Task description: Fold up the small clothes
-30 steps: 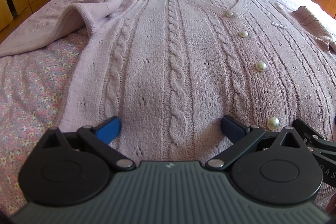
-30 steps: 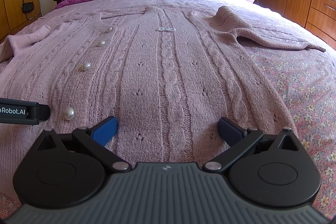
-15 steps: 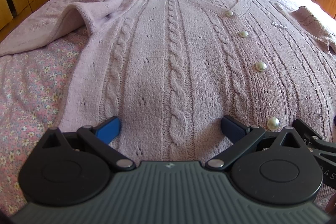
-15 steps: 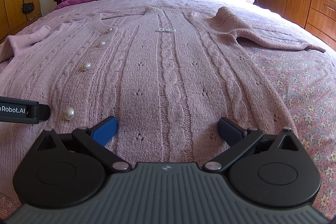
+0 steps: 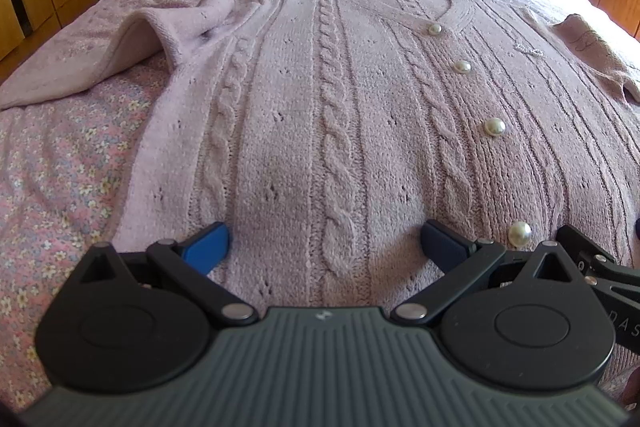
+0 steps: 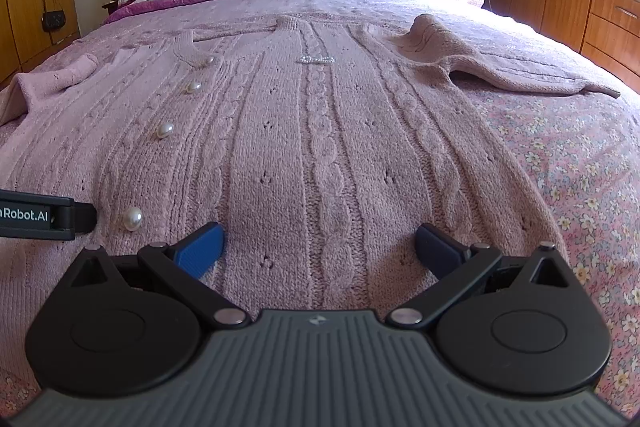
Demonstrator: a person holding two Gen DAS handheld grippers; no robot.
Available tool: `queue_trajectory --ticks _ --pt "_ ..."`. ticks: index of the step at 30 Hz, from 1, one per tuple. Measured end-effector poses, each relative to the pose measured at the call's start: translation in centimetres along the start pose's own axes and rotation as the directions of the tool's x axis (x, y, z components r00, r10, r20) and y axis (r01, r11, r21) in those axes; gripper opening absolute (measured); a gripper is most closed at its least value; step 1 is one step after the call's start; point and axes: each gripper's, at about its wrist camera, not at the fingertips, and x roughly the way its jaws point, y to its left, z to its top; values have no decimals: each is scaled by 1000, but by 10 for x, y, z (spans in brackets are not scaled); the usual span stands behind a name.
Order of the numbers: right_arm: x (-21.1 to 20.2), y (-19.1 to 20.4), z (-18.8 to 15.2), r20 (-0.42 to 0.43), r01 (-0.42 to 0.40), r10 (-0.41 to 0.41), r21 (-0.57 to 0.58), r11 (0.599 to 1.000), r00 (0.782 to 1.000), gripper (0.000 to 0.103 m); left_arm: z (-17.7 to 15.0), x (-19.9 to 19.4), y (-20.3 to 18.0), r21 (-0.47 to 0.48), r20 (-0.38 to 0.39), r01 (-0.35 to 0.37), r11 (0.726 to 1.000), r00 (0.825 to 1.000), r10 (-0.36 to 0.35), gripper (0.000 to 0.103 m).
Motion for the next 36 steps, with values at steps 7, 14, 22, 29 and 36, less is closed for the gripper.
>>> queue_trajectory --ticks 7,14,22,29,36 --pt "-1 -4 2 2 2 -2 0 1000 1000 103 1 -1 2 -9 -4 12 1000 1000 -12 103" --pt "3 2 5 -30 -4 4 -6 1000 1000 103 2 -1 2 3 -15 16 1000 1000 -16 103" --pt "4 -13 16 -67 -88 90 35 996 994 103 6 -9 5 -2 -31 44 999 999 -44 103" --pt "-1 -65 48 -61 -248 275 279 928 960 103 19 -23 6 -35 -11 91 995 996 -92 103" --pt "3 -138 79 -58 -252 300 408 877 952 103 31 -28 -1 -19 9 90 996 996 -90 103"
